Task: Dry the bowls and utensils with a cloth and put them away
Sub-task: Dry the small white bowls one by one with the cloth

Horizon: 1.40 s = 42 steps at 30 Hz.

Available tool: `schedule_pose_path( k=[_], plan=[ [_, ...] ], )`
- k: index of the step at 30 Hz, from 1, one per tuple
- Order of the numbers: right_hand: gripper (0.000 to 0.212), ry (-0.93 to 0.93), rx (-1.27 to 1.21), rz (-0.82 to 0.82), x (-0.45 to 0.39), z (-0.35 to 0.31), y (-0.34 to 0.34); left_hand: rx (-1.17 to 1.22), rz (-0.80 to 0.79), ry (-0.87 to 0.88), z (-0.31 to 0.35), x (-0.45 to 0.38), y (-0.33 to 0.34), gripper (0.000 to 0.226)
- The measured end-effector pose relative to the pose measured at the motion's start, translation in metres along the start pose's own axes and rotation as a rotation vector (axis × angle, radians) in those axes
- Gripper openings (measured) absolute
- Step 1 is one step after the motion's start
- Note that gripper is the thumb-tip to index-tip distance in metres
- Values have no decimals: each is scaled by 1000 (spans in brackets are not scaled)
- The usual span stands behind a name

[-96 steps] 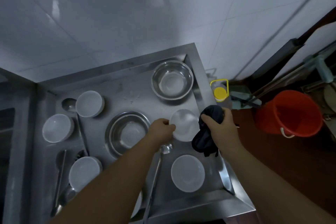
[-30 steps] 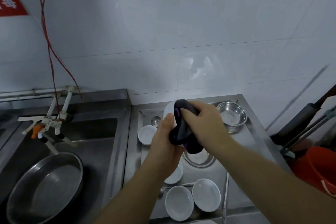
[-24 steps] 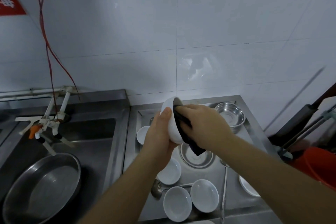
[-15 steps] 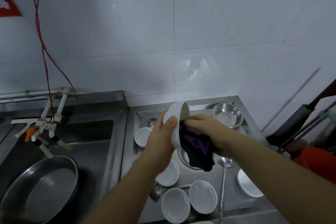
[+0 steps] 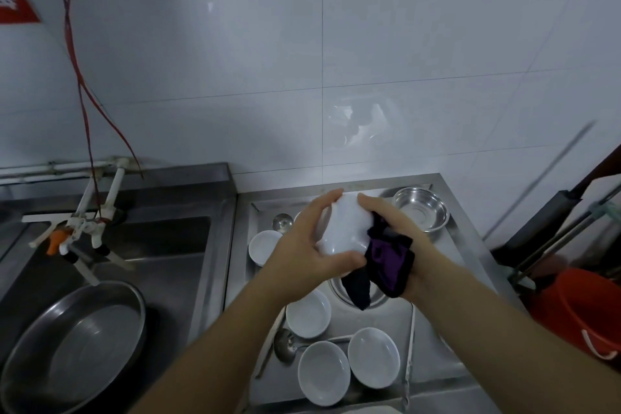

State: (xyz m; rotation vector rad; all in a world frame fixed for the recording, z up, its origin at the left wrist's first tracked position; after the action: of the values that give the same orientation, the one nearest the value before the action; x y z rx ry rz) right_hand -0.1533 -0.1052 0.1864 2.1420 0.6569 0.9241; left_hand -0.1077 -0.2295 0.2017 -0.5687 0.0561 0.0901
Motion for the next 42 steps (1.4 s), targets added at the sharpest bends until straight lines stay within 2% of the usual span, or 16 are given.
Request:
schedule_pose_path(
  k=[2, 4, 7, 10, 13, 15, 18, 20, 22, 26, 28, 31, 33, 35, 38, 42],
  plan=[
    [56, -58, -41, -25, -3, -2, 2, 163, 117, -149, -7, -5, -5, 65],
    [50, -115, -114, -40, -5, -6, 0, 529, 212, -477, -37, 7, 5, 53],
    [44, -183, -131, -50, -4, -11, -5, 902, 84, -700, -49, 28, 36, 52],
    [61, -139, -155, -54, -2, -3, -12, 1200, 56, -627, -40, 32, 37, 36],
    [59, -88, -132, -15, 2, 10, -18, 1335, 116, -546, -32, 24, 28, 42],
    [57, -69, -84, 94, 3, 18, -27, 1366, 164, -475, -28, 18, 15, 44],
    [63, -44, -41, 335, 4, 28, -46, 1314, 248, -428, -28, 13, -6, 43],
    [49, -130, -14, 459, 6, 23, -55, 1195, 308, -436, -32, 13, -18, 33],
    [35, -289, 57, 491, 10, 7, -55, 999, 329, -433, -36, 16, -28, 20],
    [23, -707, 400, 318, 24, -37, -9, 623, 216, -371, -30, 17, -19, 11],
    [25, -900, 674, 118, 35, -43, 29, 569, 140, -304, -20, 15, -8, 12],
    [41, -1102, 1277, -132, 43, -31, 64, 561, 60, -211, -8, 16, 0, 22],
    [47, -1127, 1434, -226, 40, -28, 66, 563, 14, -180, -7, 19, 0, 28],
    [46, -1051, 1347, -208, 33, -37, 62, 539, -33, -165, -5, 22, 1, 28],
    [33, -964, 1163, -78, 23, -54, 54, 516, -76, -149, -3, 25, 1, 25],
    [21, -766, 595, 41, -1, -68, 30, 511, -62, -109, 3, 23, -5, 15]
  ],
)
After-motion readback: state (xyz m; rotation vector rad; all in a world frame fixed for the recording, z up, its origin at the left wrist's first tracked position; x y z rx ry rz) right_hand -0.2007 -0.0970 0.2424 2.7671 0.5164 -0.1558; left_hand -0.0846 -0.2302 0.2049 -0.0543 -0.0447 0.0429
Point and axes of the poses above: each hand's wrist, its own x-axis away from the middle knuckle, its own y-axis out of the palm, z = x × y, the point moved 8 cm from there along -x, towards the middle knuckle, and after that the axes turned 14 degrees about -x, right-handed, at the moved point
